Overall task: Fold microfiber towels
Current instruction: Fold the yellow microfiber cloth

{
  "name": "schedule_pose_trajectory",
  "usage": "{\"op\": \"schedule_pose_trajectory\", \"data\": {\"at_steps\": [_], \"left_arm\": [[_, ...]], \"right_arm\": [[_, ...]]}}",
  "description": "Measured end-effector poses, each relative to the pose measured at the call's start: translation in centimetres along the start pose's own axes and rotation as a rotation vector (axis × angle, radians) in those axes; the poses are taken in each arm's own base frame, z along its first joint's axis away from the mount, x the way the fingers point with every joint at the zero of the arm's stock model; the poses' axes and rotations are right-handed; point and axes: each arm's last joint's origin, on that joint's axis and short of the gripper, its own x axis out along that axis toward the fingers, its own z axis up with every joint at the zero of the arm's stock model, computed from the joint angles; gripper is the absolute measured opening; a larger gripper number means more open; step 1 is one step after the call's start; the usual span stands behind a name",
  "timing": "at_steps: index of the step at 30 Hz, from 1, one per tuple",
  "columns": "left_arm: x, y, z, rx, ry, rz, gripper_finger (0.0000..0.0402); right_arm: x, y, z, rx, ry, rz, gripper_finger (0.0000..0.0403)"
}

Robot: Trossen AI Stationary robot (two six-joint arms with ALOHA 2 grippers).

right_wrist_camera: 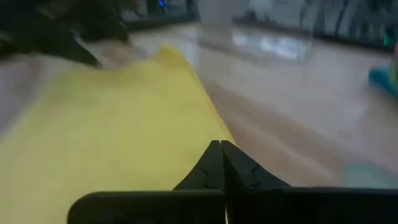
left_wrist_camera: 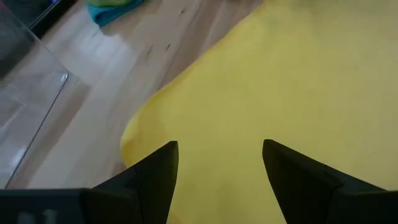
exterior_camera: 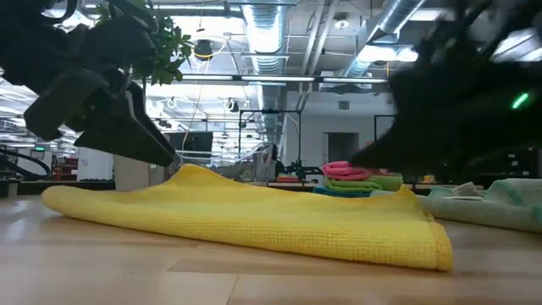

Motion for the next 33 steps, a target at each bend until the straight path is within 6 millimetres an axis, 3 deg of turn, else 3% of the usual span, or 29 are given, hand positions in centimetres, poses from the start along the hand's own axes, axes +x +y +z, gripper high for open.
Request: {"op": "schedule_pose_trajectory", "data": {"at_steps": [4,7,9,13,18,25,30,33], "left_arm": [[-0.2,-0.3,-0.1,-0.046,0.011,-0.038,0.0228],[-0.7,-0.7,-0.2,-0.079,0.007,-0.065,0.0228],[-1.0,-1.1,-0.1,-0.111,-0.033,-0.065,0.0228],[-1.7,-2.0,0.3,-0.188,-0.148,-0.041,0.0228],[-1.1,-3.0,-0.5,-0.189,-0.168,-0.04,0.0228],[1.1,-4.7,-2.6,-0.207,-0.157,-0.052,0.0228],[1.9,-5.2,-3.6,-0.214,-0.143,-0.067,0.0228],[2.0,-5.3,-3.7,-0.213,-0.138,-0.073,0.0228]], "right_arm": [[1.9,-0.5,-2.1,0.051,0.115,0.009,0.0029],[1.8,-0.4,-2.0,0.062,0.122,0.022,0.0038],[1.2,-0.3,-1.4,0.026,0.102,0.03,0.0038],[-1.0,1.3,2.2,0.051,-0.03,0.07,0.0026],[-2.9,4.2,3.3,0.04,-0.075,0.205,0.0015],[-2.4,8.0,0.6,0.017,-0.009,0.337,0.0025],[-1.5,8.9,-0.8,-0.01,0.15,0.49,0.0015],[-1.1,8.9,-2.8,-0.03,0.247,0.537,0.0014]]}}
